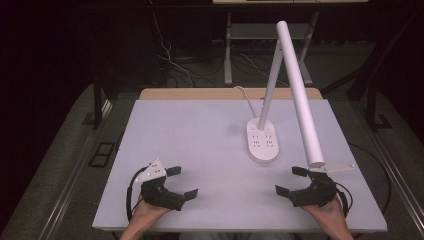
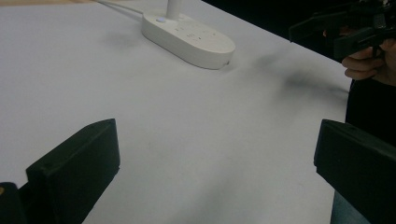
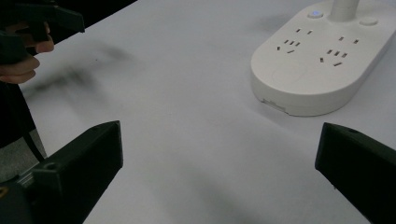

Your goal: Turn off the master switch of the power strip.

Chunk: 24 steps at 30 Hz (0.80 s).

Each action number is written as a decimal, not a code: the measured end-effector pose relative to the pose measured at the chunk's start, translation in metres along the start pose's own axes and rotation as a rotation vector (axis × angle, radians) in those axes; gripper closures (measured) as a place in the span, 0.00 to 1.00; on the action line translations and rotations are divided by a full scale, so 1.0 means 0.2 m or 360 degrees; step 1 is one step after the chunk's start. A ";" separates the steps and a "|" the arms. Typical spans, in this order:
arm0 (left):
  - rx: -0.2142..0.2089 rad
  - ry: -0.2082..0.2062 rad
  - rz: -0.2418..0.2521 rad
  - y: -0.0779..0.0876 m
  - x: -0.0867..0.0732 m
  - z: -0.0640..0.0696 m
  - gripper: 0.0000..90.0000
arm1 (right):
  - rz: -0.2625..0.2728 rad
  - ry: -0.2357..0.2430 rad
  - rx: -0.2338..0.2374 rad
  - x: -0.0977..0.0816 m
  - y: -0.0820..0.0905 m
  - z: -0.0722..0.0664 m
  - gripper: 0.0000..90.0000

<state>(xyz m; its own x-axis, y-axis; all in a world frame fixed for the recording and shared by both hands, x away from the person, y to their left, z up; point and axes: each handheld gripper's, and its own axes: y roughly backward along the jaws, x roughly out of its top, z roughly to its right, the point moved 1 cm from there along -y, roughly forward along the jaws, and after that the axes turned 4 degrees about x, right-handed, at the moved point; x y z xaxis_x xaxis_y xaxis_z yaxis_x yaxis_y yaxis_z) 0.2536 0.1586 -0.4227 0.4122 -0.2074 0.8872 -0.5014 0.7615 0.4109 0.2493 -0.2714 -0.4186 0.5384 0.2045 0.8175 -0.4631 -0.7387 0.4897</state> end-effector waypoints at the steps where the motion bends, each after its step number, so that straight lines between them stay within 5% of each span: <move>1: -0.0001 -0.0001 -0.0002 0.00 0.00 0.00 0.00 | 0.0000 0.0000 0.0000 0.00 0.00 0.00 0.00; 24: -0.0008 -0.0020 -0.0050 0.01 0.00 0.00 0.00 | -0.0033 -0.0009 0.0006 -0.01 0.00 -0.01 0.00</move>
<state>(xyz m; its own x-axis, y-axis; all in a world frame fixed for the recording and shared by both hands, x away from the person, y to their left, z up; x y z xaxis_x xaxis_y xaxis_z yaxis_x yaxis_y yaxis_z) 0.2533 0.1606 -0.4210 0.4180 -0.2390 0.8764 -0.4844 0.7576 0.4376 0.2466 -0.2719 -0.4202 0.5517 0.2159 0.8056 -0.4492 -0.7369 0.5051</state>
